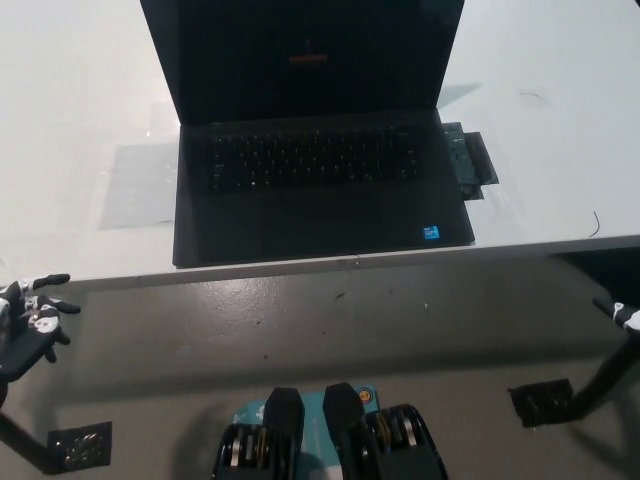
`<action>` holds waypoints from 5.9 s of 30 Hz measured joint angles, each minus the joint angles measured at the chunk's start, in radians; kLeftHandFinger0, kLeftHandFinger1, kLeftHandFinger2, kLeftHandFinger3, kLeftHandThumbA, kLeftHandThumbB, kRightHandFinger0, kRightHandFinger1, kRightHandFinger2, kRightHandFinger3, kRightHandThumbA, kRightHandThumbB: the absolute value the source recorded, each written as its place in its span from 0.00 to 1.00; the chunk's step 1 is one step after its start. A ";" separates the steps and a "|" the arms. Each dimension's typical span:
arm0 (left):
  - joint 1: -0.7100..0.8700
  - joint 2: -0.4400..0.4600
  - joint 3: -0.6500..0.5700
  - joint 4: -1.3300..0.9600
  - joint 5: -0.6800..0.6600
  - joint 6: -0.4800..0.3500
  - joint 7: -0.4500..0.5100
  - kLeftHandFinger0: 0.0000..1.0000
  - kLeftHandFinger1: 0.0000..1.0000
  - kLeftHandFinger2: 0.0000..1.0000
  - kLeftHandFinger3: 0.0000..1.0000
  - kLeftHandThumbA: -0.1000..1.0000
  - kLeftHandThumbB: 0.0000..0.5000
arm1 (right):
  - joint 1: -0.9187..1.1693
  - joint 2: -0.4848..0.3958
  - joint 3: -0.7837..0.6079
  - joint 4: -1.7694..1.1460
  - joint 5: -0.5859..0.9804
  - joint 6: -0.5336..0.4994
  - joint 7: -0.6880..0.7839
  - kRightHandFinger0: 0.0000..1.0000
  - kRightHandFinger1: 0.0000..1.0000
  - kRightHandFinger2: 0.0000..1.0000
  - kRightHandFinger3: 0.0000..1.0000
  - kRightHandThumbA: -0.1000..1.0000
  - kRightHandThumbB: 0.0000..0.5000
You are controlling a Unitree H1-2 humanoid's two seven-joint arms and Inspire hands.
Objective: The robot uses its right hand to push down on the lid of a laptop kept in the middle of the desk to close it
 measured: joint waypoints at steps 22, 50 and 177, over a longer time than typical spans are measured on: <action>-0.007 0.007 0.003 0.000 -0.006 0.019 -0.017 0.30 0.39 0.53 0.72 0.22 0.05 | -0.585 -0.219 0.107 0.028 -0.015 0.105 -0.036 1.00 1.00 0.98 1.00 1.00 0.58; -0.016 0.018 -0.002 -0.003 -0.007 0.037 -0.030 0.41 0.52 0.70 0.82 0.19 0.00 | -0.970 -0.032 0.417 0.620 -0.166 -0.065 0.067 1.00 1.00 0.96 1.00 1.00 0.66; -0.145 0.090 -0.054 -0.016 0.001 0.070 -0.103 0.39 0.52 0.65 0.78 0.18 0.00 | -0.236 0.346 0.112 0.255 -0.098 0.048 0.048 1.00 1.00 0.99 1.00 1.00 0.69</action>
